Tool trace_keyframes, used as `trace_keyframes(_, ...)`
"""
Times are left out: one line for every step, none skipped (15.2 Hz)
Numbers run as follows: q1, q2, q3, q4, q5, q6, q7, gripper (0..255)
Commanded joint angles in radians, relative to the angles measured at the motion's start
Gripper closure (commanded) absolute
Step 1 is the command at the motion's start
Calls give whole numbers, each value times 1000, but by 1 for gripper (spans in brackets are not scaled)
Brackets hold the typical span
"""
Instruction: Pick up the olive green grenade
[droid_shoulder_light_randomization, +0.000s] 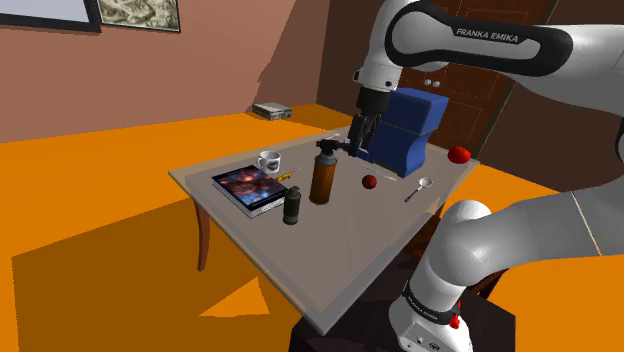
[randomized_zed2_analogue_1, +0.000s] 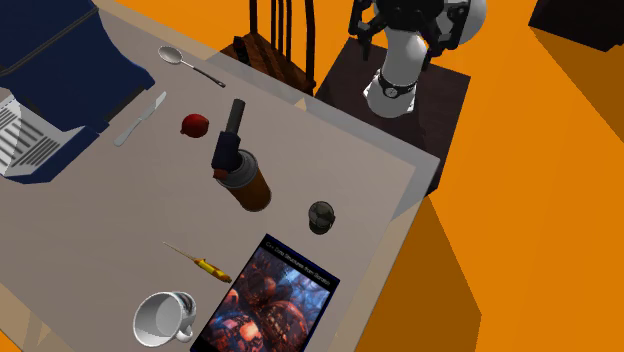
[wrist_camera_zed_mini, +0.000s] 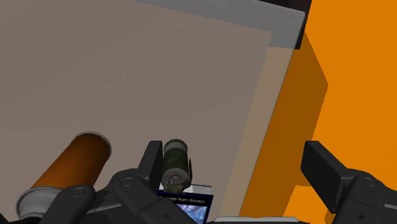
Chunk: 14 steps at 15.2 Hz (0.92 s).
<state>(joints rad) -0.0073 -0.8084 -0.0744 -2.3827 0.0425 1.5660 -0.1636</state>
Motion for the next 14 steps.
trace_keyframes(0,0,0,0,0,0,0,0)
trace_keyframes(1,25,0,-9,-2,34,-3,0)
trace_keyframes(3,52,0,-17,-4,67,-7,0)
trace_keyframes(4,80,1,-23,-6,101,-10,0)
trace_keyframes(6,109,1,-28,-8,134,-13,0)
trace_keyframes(7,139,1,-32,-10,166,-17,0)
trace_keyframes(8,171,1,-34,-12,199,-20,0)
trace_keyframes(10,203,1,-34,-13,231,-23,0)
trace_keyframes(11,236,1,-33,-15,262,-26,0)
trace_keyframes(12,270,1,-31,-16,293,-29,0)
trace_keyframes(14,305,1,-27,-18,323,-31,0)
trace_keyframes(15,340,1,-22,-19,353,-34,0)
trace_keyframes(16,377,1,-16,-20,382,-36,0)
trace_keyframes(17,413,1,-8,-21,409,-39,0)
